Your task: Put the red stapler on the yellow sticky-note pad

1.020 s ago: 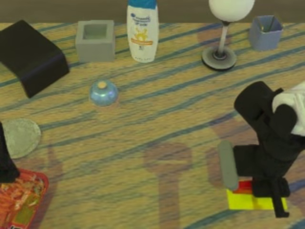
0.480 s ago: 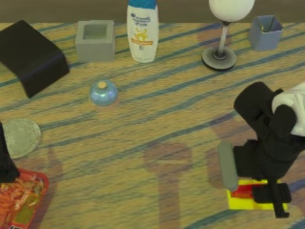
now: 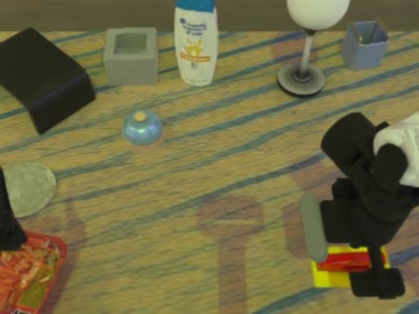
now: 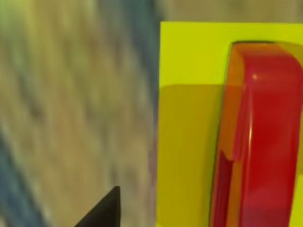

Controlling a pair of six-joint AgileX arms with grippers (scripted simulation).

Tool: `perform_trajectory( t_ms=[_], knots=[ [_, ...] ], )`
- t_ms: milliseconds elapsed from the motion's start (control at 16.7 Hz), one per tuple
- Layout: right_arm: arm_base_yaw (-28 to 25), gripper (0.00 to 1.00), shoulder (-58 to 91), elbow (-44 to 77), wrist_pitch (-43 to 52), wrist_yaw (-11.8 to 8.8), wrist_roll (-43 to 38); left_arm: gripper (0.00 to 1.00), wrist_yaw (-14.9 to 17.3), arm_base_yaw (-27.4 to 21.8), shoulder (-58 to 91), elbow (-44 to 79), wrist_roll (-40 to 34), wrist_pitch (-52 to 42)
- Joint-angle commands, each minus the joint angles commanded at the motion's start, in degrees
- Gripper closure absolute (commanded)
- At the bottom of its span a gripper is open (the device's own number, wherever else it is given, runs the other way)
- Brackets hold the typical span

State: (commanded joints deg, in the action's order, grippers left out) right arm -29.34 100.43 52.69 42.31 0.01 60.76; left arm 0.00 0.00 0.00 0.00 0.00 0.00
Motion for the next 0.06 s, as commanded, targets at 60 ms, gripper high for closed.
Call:
perform_trajectory(
  t_ms=[60],
  knots=[
    [0.0, 0.0, 0.0, 0.0, 0.0, 0.0, 0.0, 0.0, 0.0, 0.0, 0.0, 0.0, 0.0, 0.0]
  ],
)
